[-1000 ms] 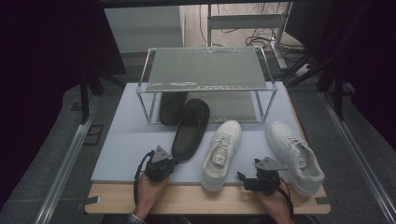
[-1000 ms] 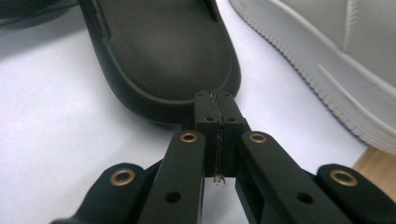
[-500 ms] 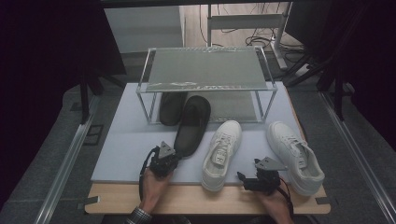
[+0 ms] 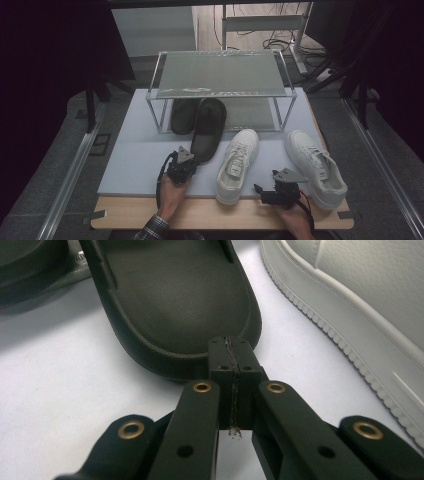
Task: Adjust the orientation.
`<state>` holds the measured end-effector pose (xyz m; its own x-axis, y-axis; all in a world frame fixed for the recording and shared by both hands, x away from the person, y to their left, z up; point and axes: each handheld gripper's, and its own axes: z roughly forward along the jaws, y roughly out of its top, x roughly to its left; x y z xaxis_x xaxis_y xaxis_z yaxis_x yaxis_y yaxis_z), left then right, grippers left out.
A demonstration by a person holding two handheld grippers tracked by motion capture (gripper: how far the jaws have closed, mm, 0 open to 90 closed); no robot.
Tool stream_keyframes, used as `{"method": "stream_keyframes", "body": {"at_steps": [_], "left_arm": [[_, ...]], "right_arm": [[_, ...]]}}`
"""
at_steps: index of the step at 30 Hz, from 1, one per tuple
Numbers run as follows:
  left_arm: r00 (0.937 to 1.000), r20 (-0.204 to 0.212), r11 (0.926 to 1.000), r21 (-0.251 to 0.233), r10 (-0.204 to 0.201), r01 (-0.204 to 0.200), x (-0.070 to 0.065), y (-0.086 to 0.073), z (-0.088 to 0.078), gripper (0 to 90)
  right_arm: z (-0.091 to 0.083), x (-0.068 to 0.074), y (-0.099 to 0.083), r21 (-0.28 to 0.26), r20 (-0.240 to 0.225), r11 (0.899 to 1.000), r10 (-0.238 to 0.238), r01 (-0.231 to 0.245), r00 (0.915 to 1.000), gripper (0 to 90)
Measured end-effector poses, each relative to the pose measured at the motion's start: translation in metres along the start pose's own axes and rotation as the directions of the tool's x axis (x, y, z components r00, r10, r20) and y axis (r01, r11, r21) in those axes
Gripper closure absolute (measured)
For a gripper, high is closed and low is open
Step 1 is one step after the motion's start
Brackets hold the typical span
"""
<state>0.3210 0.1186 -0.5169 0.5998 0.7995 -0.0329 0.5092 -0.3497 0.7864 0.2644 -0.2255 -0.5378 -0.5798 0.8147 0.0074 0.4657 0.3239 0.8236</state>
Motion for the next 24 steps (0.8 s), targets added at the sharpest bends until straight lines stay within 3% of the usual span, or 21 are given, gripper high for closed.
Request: {"method": "stream_keyframes", "body": {"at_steps": [24], "left_arm": [[0.9993, -0.035, 0.9987, -0.049, -0.01, 0.008, 0.006, 0.027, 0.013, 89.5]], "right_arm": [[0.0, 0.0, 0.0, 0.0, 0.0, 1.0, 0.0, 0.0, 1.0, 12.7]]}}
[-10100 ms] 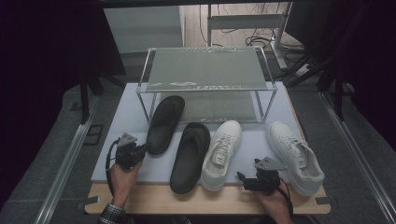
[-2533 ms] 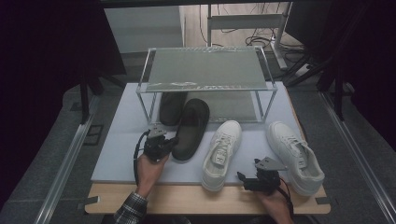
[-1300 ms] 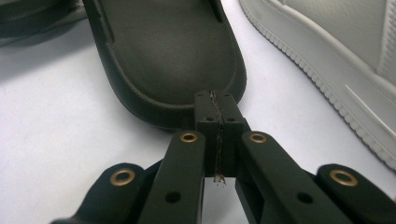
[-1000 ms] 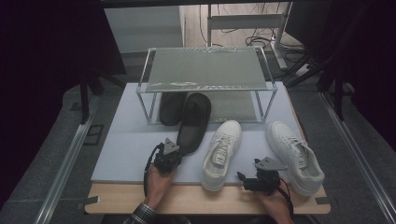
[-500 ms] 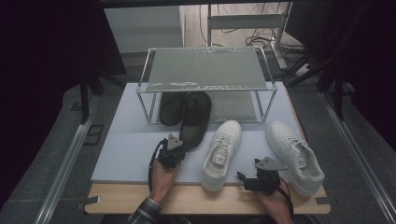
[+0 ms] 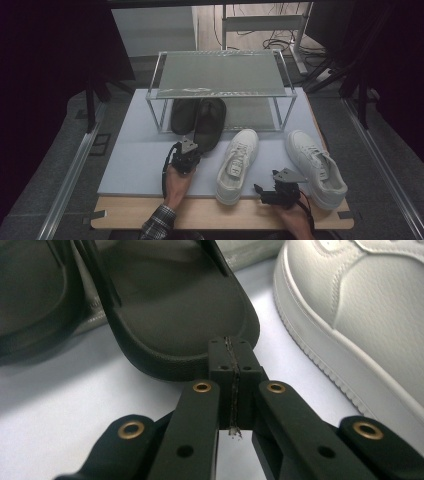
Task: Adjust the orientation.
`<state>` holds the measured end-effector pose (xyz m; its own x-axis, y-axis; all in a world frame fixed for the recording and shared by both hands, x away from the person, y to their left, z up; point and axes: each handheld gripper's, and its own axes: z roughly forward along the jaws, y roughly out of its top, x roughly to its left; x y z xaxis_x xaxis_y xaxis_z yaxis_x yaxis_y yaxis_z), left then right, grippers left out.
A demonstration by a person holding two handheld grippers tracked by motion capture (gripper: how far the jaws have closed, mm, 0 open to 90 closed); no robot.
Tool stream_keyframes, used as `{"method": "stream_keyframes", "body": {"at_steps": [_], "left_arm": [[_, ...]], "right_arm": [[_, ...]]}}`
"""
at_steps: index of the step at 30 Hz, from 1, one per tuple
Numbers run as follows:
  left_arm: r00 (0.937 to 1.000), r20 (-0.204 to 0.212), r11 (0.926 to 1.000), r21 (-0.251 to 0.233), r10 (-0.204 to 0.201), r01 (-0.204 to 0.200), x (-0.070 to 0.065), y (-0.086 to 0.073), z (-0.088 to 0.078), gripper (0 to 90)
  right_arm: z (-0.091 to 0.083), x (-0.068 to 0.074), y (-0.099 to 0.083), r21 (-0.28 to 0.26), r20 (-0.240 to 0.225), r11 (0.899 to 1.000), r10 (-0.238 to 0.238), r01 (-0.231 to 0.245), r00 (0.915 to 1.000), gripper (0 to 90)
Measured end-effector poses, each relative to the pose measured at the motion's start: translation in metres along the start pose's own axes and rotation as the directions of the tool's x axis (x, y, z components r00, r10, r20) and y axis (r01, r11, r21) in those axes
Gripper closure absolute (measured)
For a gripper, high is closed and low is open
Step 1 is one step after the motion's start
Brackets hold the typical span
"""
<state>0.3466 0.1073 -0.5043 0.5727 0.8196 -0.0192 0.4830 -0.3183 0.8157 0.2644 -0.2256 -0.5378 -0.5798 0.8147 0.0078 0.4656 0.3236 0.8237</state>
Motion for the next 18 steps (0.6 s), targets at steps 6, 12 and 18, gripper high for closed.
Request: {"method": "stream_keyframes", "body": {"at_steps": [6, 12, 18], "left_arm": [[0.9998, -0.017, 1.0, 0.006, -0.006, 0.006, 0.004, 0.007, 0.008, 89.5], [0.9995, -0.03, 0.9999, 0.008, -0.012, 0.012, 0.01, 0.011, 0.016, 89.5], [0.999, -0.042, 0.9998, 0.013, -0.013, 0.014, 0.015, 0.017, 0.023, 89.5]], "right_arm": [[0.0, 0.0, 0.0, 0.0, 0.0, 1.0, 0.0, 0.0, 1.0, 12.7], [0.0, 0.0, 0.0, 0.0, 0.0, 1.0, 0.0, 0.0, 1.0, 12.7], [0.0, 0.0, 0.0, -0.001, -0.001, 1.0, 0.001, -0.001, 1.0, 12.7]]}}
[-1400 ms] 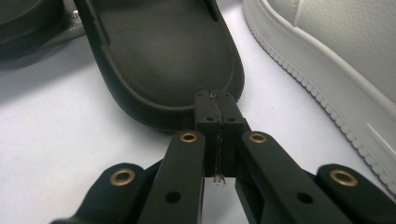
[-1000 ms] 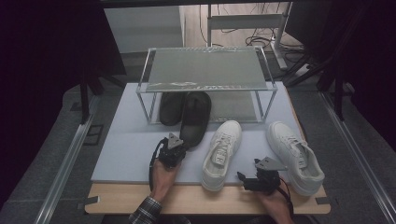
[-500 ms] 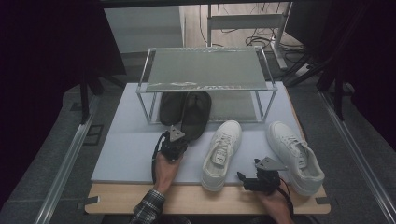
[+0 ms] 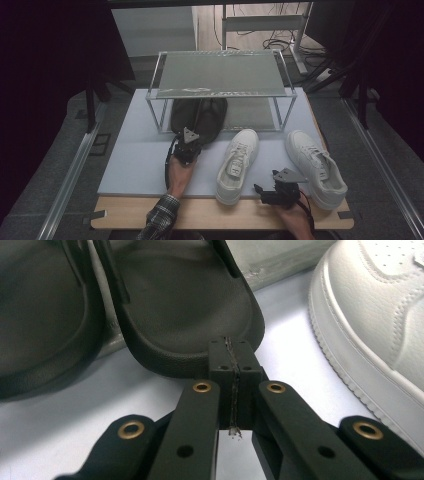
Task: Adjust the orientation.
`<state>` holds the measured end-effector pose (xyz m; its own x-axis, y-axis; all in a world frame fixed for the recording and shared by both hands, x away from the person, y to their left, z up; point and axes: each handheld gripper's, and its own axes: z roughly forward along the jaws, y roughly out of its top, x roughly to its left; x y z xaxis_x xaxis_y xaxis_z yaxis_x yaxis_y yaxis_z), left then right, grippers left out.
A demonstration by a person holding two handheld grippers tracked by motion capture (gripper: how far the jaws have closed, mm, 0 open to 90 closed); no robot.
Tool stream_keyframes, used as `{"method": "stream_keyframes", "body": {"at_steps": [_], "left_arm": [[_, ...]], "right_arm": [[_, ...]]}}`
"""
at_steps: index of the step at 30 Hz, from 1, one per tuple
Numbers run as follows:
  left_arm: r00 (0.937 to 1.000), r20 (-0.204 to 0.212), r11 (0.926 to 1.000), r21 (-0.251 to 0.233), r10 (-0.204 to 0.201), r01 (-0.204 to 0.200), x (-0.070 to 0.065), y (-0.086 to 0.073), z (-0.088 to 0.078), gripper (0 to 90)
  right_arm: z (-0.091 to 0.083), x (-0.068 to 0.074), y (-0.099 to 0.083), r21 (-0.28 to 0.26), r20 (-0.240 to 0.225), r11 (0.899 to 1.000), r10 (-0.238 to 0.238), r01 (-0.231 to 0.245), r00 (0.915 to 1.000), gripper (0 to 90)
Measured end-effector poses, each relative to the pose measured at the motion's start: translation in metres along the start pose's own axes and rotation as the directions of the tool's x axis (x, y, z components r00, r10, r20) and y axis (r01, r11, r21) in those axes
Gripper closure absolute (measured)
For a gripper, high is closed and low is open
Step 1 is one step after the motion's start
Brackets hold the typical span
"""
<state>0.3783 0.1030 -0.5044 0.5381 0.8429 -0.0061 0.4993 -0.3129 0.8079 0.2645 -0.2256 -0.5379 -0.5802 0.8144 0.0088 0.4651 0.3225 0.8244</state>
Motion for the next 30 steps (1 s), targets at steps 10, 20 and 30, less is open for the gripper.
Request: {"method": "stream_keyframes", "body": {"at_steps": [10, 20, 30], "left_arm": [[0.9999, -0.014, 0.9999, 0.012, -0.01, 0.01, 0.005, 0.009, 0.013, 89.5], [0.9992, -0.031, 0.9995, 0.012, -0.027, 0.028, 0.011, 0.016, 0.024, 89.5], [0.9981, -0.026, 0.9982, 0.023, -0.056, 0.056, 0.016, 0.019, 0.03, 89.5]], "right_arm": [[0.0, 0.0, 0.0, 0.0, 0.0, 1.0, 0.0, 0.0, 1.0, 12.7], [0.0, 0.0, 0.0, 0.0, -0.001, 1.0, 0.0, 0.0, 1.0, 12.7], [0.0, 0.0, 0.0, 0.0, -0.001, 1.0, 0.0, 0.0, 1.0, 12.7]]}}
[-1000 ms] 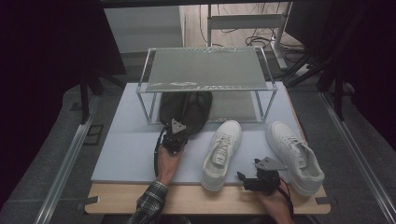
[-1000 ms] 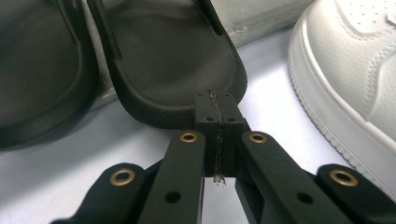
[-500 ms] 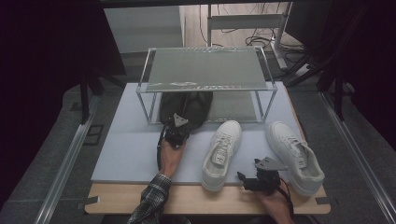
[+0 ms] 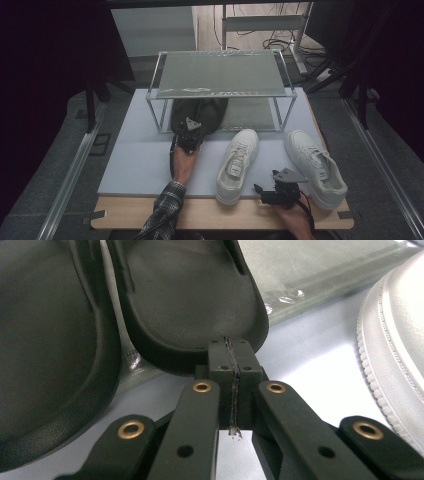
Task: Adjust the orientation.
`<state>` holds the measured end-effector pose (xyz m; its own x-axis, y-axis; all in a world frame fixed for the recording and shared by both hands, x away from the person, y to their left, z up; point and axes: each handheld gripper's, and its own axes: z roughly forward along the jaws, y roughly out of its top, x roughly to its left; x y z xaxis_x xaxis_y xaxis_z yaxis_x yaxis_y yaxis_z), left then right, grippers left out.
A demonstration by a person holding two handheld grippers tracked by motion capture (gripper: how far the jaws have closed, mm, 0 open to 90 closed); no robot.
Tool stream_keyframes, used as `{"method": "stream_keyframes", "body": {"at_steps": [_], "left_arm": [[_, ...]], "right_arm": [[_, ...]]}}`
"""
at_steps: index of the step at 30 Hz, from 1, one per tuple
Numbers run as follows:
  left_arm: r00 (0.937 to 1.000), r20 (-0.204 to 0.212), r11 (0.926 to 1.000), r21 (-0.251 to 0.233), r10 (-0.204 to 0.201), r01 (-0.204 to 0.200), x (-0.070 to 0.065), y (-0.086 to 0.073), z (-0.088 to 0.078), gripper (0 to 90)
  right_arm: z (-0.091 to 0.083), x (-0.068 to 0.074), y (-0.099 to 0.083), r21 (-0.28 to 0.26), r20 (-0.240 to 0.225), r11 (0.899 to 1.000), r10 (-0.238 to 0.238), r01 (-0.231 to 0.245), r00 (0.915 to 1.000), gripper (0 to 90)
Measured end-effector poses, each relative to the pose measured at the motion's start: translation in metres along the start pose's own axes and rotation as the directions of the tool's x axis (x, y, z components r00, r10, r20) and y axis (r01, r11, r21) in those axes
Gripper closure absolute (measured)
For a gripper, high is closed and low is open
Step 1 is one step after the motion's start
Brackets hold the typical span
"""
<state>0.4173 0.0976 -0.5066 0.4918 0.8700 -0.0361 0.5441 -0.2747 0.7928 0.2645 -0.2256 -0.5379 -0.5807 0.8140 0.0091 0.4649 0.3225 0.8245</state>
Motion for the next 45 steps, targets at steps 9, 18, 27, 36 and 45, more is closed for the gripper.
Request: {"method": "stream_keyframes", "body": {"at_steps": [9, 18, 27, 36, 45], "left_arm": [[0.9996, 0.025, 0.9999, -0.011, 0.011, -0.01, -0.003, 0.002, -0.011, 87.0], [0.9988, 0.046, 0.9997, -0.016, 0.017, -0.017, -0.004, 0.001, -0.024, 74.5], [0.9981, 0.046, 0.9991, -0.008, 0.042, -0.041, -0.006, -0.006, -0.039, 59.0], [0.9985, 0.032, 0.9985, -0.033, 0.044, -0.043, -0.004, -0.011, -0.06, 43.3], [0.9986, 0.04, 0.999, -0.029, 0.034, -0.033, 0.003, -0.02, -0.078, 28.8]], "right_arm": [[0.0, 0.0, 0.0, 0.0, 0.0, 1.0, 0.0, 0.0, 1.0, 12.7], [0.0, 0.0, 0.0, 0.0, 0.0, 1.0, 0.0, 0.0, 1.0, 12.7], [0.0, 0.0, 0.0, 0.0, 0.0, 1.0, 0.0, 0.0, 1.0, 12.7], [0.0, 0.0, 0.0, 0.002, 0.001, 1.0, -0.001, 0.001, 1.0, 12.7], [0.0, 0.0, 0.0, 0.001, 0.001, 1.0, -0.001, 0.001, 1.0, 12.7]]}}
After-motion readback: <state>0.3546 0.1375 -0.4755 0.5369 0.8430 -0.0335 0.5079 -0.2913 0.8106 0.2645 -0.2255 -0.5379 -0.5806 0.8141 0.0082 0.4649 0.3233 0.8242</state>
